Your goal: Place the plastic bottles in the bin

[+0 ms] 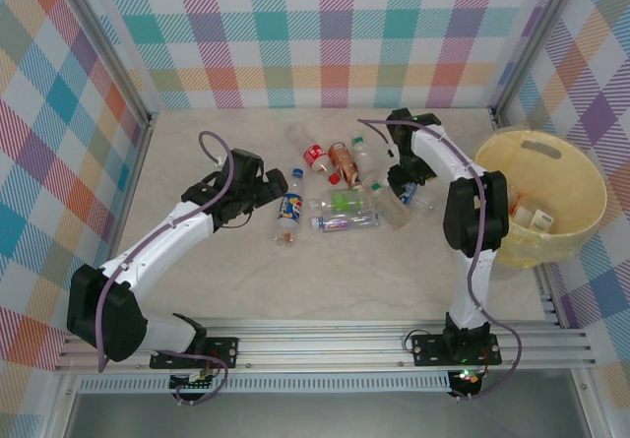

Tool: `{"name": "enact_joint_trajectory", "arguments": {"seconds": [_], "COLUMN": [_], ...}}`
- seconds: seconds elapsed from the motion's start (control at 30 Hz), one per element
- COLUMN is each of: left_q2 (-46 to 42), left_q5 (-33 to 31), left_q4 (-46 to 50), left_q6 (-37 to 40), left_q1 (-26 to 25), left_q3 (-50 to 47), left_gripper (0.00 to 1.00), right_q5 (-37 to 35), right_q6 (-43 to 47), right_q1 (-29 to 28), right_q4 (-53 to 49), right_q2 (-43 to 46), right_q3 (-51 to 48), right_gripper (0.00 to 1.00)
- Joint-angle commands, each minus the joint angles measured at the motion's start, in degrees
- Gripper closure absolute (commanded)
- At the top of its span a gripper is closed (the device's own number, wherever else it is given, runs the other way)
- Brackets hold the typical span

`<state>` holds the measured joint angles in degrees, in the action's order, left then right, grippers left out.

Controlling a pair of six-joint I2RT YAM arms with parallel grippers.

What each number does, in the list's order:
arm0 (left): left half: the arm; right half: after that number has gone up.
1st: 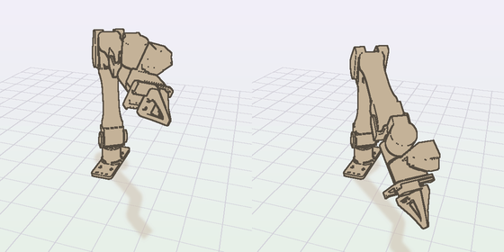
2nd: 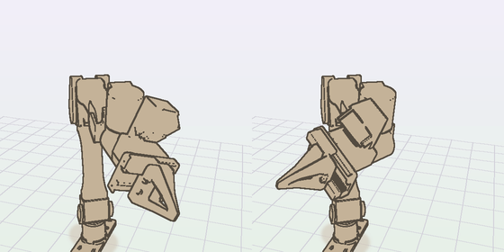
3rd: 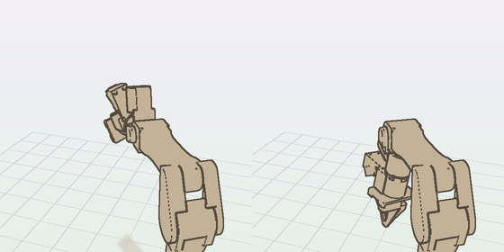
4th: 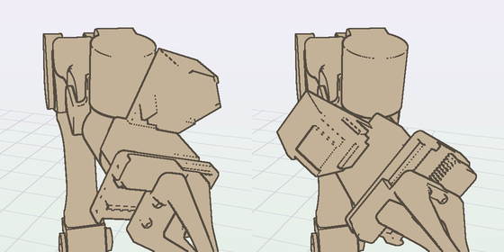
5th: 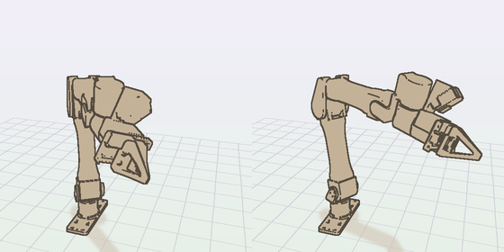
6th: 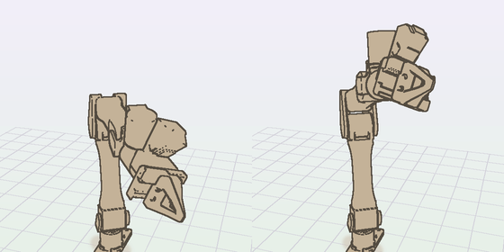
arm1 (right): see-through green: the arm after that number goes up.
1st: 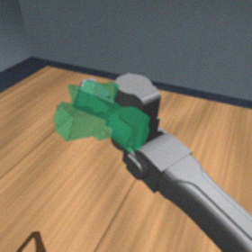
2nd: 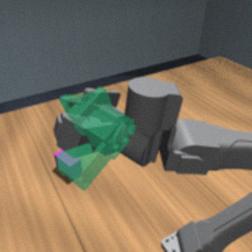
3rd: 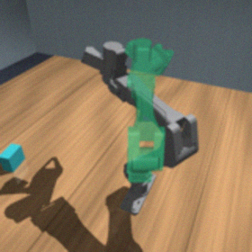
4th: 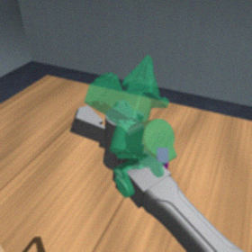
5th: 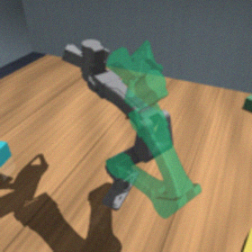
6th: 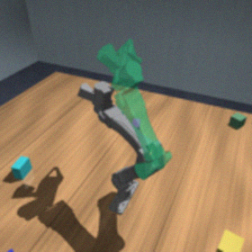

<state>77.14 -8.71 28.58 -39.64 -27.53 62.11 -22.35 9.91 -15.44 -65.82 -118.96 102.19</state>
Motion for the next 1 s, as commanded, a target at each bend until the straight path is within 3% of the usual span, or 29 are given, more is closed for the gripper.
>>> {"name": "enact_joint_trajectory", "arguments": {"seconds": [0.0,0.1,0.5,0.63,0.97], "left_q2": [0.16,0.36,1.20,1.53,1.99], "left_q5": [-1.22,-1.27,-1.15,-0.98,-0.53], "left_q4": [1.31,1.36,1.23,1.09,0.98], "left_q6": [-0.55,-0.69,-0.55,-0.67,-1.11], "left_q1": [0.53,0.47,0.46,0.47,0.46], "left_q3": [-0.06,-0.12,-0.14,-0.14,-1.09], "left_gripper": [0.00,0.00,0.00,0.00,0.00], "right_q5": [1.52,1.92,16.40,15.08,14.75], "right_q6": [1.51,3.17,5.48,4.06,-2.74], "right_q1": [0.22,0.45,0.59,0.59,0.51], "right_q4": [-0.55,0.10,3.50,3.52,6.87], "right_q2": [-2.00,-3.69,-6.40,-7.73,-5.37], "right_q3": [1.52,1.16,0.12,0.44,-2.21], "right_gripper": [0.23,0.22,0.20,0.20,0.33]}}
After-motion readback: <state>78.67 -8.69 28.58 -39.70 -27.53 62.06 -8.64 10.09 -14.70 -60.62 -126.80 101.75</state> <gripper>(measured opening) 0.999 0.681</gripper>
